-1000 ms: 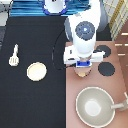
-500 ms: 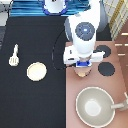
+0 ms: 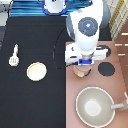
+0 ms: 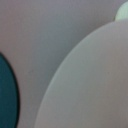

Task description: Take the lid off the pot, put the pot on the plate, and use the tool to push the pot to the front of the table.

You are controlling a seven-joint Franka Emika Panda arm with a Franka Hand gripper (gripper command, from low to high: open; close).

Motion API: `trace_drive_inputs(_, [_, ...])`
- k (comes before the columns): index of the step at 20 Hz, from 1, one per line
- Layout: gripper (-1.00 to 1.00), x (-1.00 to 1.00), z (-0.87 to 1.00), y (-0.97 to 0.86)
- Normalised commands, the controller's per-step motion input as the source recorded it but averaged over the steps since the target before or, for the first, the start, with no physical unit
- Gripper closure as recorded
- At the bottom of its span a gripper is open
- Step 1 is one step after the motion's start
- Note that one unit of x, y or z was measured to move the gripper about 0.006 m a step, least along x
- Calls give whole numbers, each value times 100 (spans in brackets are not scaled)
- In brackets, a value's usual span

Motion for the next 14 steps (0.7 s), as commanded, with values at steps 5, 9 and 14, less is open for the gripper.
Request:
trace_drive_inputs(5, [100,-95,72,0])
trace_drive_inputs(9, [100,-91,64,-2])
trace_drive_inputs(14, [100,-91,8,-4])
